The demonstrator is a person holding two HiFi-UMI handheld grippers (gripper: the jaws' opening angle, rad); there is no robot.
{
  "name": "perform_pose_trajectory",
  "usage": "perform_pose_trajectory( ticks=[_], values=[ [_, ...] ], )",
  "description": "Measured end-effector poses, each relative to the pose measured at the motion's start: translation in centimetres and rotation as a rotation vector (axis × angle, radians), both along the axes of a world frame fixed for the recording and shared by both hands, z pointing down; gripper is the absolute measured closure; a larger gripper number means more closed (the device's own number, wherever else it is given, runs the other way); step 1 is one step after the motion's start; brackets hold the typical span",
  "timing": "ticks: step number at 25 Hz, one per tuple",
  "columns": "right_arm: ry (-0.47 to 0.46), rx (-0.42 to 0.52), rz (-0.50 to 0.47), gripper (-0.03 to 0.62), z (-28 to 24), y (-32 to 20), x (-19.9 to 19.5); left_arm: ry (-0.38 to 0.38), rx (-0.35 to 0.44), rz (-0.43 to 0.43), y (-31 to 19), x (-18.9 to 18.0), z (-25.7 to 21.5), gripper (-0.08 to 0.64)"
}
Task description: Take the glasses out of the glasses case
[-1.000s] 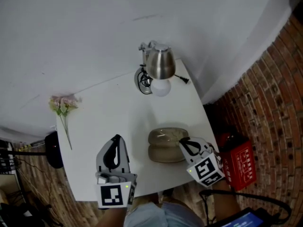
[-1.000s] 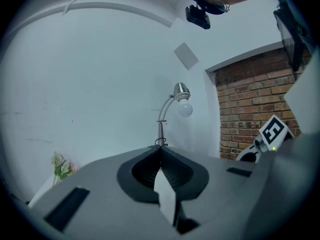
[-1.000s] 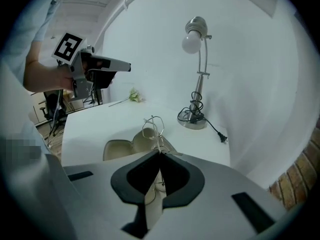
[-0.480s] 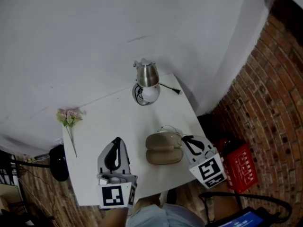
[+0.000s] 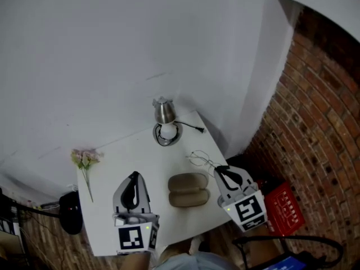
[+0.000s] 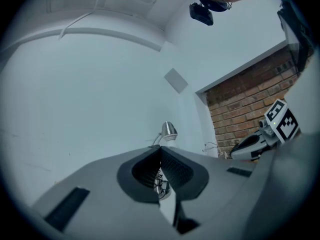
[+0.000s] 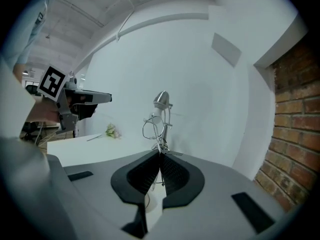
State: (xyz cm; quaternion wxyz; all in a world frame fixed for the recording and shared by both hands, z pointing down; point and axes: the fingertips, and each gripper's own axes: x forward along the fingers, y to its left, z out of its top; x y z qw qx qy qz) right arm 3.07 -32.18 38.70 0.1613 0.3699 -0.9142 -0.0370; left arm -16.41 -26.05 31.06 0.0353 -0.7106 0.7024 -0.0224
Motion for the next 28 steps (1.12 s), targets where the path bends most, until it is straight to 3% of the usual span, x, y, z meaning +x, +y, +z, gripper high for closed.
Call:
perform_pose_trajectory(
  ticks=[5,10,18,22,26,28],
  values=[
    [-0.065,0.089,0.044,0.565,-4.4,-0.2,1.3,-0.001,0.061,0.012,0.5,0.5,-2.3,0.554],
    [-0.133,0.178,0.087,0.565,-9.1,-0.1,2.0,0.009,0.051,-0.019,0.7,0.5,-4.7,0.554],
    [-0.216,0.306,0.134,0.565,-14.4,0.7,2.8,-0.009,0.196,0.014,0.9,0.4,-7.6,0.554],
    [-0.246,0.341,0.145,0.565,-15.9,1.0,3.1,0.009,0.160,-0.018,1.0,0.4,-8.4,0.554],
    [-0.263,0.364,0.155,0.565,-16.9,1.2,3.8,0.005,0.210,0.011,0.9,1.2,-9.2,0.554],
    [-0.265,0.376,0.157,0.565,-17.2,1.2,4.1,0.008,0.187,-0.003,0.8,1.3,-9.2,0.554]
  ],
)
